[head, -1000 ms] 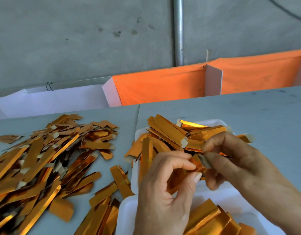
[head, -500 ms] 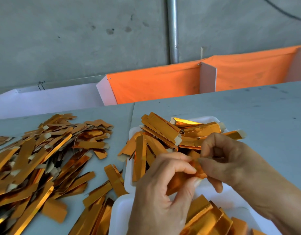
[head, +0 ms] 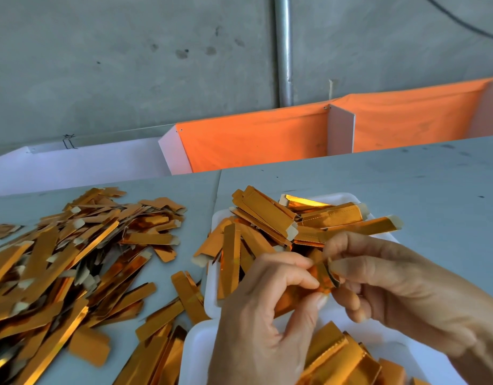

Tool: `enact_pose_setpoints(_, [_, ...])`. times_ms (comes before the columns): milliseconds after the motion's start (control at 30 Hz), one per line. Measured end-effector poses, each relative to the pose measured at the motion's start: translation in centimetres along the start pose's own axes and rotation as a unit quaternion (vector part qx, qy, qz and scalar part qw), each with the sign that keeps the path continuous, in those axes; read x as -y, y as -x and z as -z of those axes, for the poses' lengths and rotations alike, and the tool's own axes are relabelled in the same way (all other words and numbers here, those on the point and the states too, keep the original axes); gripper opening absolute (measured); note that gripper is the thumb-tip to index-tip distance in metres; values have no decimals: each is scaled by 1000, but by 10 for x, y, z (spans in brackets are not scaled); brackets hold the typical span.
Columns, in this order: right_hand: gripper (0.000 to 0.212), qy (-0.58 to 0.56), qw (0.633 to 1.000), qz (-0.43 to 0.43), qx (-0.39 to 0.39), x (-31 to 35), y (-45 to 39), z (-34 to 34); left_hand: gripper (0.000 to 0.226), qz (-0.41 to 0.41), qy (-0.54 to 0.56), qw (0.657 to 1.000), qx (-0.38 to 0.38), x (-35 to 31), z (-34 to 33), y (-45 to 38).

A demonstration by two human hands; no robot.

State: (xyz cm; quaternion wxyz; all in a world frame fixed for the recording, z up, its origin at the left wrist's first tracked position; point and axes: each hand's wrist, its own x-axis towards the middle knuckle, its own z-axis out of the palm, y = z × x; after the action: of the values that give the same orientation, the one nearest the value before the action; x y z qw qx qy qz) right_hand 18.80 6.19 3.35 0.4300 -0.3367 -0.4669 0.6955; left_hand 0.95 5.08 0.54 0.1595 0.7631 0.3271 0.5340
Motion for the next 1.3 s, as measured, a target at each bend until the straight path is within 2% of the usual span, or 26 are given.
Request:
enact_pose_setpoints(100, [22,33,999,6,-28,0,0,-1,9,3,-7,1000,2,0,0,0])
enact_pose_setpoints(200, [10,64,997,19,-42,-1,-1,-2,10,1,-16,1000,6,0,0,-1])
enact_pose_setpoints(367, [8,104,992,34,-60,-3,-2,-4,11,-31,-71,997,21,1,0,-1])
enact_pose_setpoints(567, [10,136,990,9,-20,-2,-2,1,13,-59,-125,989,44,3,1,-2])
enact_pose_setpoints(733, [2,109,994,7,18,1,0,8,12,-58,-108,992,41,2,3,-2])
enact_pose_setpoints(933, [3,60,998,12,30,-1,1,10,12,-47,-71,996,25,-2,3,-3])
enact_pose_setpoints(1067, [16,4,1000,-4,27,-4,-1,12,11,-44,-57,997,31,-4,2,-2])
enact_pose_setpoints(1167, [13,-3,1000,3,17,-9,-5,10,12,-27,-39,999,24,-3,1,-2])
enact_pose_setpoints(1300, [35,-72,996,-9,60,-14,-7,12,13,2,9,1000,18,-2,3,-3])
